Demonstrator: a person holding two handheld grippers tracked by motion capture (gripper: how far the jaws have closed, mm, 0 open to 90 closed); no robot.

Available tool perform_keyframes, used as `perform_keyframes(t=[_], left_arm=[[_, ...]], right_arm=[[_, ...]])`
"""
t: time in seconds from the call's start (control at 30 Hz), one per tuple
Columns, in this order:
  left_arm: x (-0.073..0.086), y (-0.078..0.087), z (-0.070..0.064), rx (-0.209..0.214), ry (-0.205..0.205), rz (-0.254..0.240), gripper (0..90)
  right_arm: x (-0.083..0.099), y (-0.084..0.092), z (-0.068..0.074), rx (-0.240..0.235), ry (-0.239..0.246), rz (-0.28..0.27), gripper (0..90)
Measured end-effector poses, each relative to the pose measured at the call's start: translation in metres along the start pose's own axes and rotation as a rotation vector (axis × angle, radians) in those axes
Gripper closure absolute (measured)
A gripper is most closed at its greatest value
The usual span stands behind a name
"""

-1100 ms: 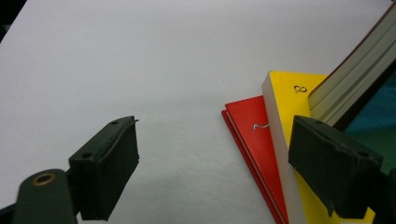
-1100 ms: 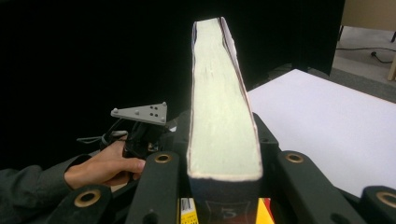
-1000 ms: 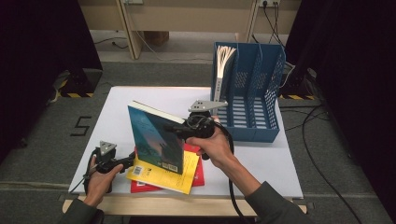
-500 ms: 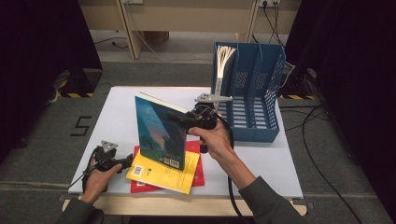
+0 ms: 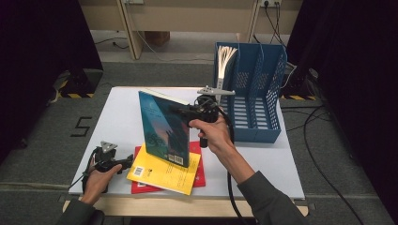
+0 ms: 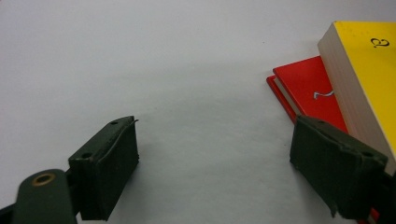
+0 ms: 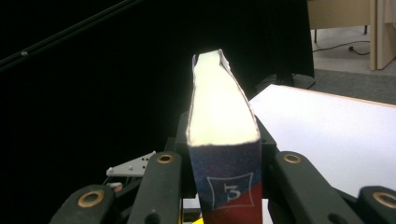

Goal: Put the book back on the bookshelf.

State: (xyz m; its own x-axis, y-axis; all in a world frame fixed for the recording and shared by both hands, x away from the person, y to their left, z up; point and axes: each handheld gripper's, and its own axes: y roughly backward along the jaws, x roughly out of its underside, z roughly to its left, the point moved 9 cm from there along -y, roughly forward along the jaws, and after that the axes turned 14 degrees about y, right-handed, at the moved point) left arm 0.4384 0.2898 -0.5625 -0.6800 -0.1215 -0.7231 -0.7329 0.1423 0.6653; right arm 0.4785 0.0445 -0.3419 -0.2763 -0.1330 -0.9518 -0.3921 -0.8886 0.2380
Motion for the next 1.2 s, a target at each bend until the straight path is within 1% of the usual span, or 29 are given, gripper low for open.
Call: perform_keyframes(t=[0.07,0.13,0.2,0.27,0.4,0.43,0.47,0.57,0.6,0.67,0.73,0.77,0.8,0.87,0.9,0.93,1.03,1.1,1.2], left_arm=[[0.0,0.0,0.0,-0.002,0.004,0.006,14.4],[0.0,0.0,0.0,-0.001,0.0,-0.001,14.4],[0.0,0.0,0.0,0.001,0.001,0.001,14.4],[0.0,0.0,0.0,0.001,0.002,0.001,14.5],[0.0,0.0,0.0,0.003,0.003,0.0,14.5],[0.0,0.0,0.0,0.002,0.003,0.0,14.5],[0.0,0.001,0.0,0.003,0.002,0.002,14.5],[0.0,0.0,0.0,0.004,0.007,0.0,14.5],[0.0,0.0,0.0,0.004,0.007,0.001,14.5],[0.0,0.0,0.0,0.003,0.004,0.001,14.5],[0.0,0.0,0.001,0.001,0.004,0.004,14.5],[0.0,0.0,0.001,0.001,0.005,0.005,14.5],[0.0,0.0,0.0,0.002,0.006,0.003,14.5],[0.0,0.0,0.0,0.003,0.006,0.002,14.5],[0.0,0.0,0.001,0.003,0.007,0.002,14.5],[0.0,0.0,0.001,0.002,0.009,0.002,14.5],[0.0,0.0,0.001,-0.001,0.004,0.005,14.4],[0.0,0.0,0.001,0.002,0.01,0.001,14.4],[0.0,0.0,0.001,0.001,0.007,0.002,14.5]], right_arm=[[-0.003,0.0,0.001,-0.002,0.002,0.0,72.7],[-0.004,0.0,0.001,-0.002,-0.002,0.004,72.6],[-0.005,0.001,0.0,0.001,-0.01,0.007,72.7],[-0.008,0.003,-0.002,0.008,-0.025,-0.005,72.6],[-0.012,0.008,-0.005,0.018,-0.018,-0.01,72.4],[-0.013,0.01,-0.006,0.024,-0.03,-0.011,72.4],[-0.016,0.014,-0.009,0.039,-0.028,-0.013,72.4],[-0.019,0.02,-0.011,0.047,-0.023,-0.009,72.1],[-0.021,0.023,-0.013,0.061,-0.024,-0.015,72.0],[-0.024,0.031,-0.014,0.073,-0.021,-0.009,71.9],[-0.026,0.037,-0.015,0.082,-0.006,-0.001,71.7],[-0.027,0.04,-0.016,0.097,-0.011,-0.009,71.6],[-0.029,0.044,-0.018,0.106,-0.007,-0.016,71.4],[-0.031,0.052,-0.019,0.119,-0.016,-0.022,71.2],[-0.033,0.055,-0.02,0.118,-0.005,-0.025,71.0],[-0.034,0.058,-0.02,0.124,-0.021,-0.037,71.1],[-0.042,0.068,-0.021,0.123,-0.02,-0.057,71.2],[-0.044,0.07,-0.022,0.128,-0.024,-0.063,71.2],[-0.049,0.076,-0.02,0.13,-0.022,-0.073,71.3]])
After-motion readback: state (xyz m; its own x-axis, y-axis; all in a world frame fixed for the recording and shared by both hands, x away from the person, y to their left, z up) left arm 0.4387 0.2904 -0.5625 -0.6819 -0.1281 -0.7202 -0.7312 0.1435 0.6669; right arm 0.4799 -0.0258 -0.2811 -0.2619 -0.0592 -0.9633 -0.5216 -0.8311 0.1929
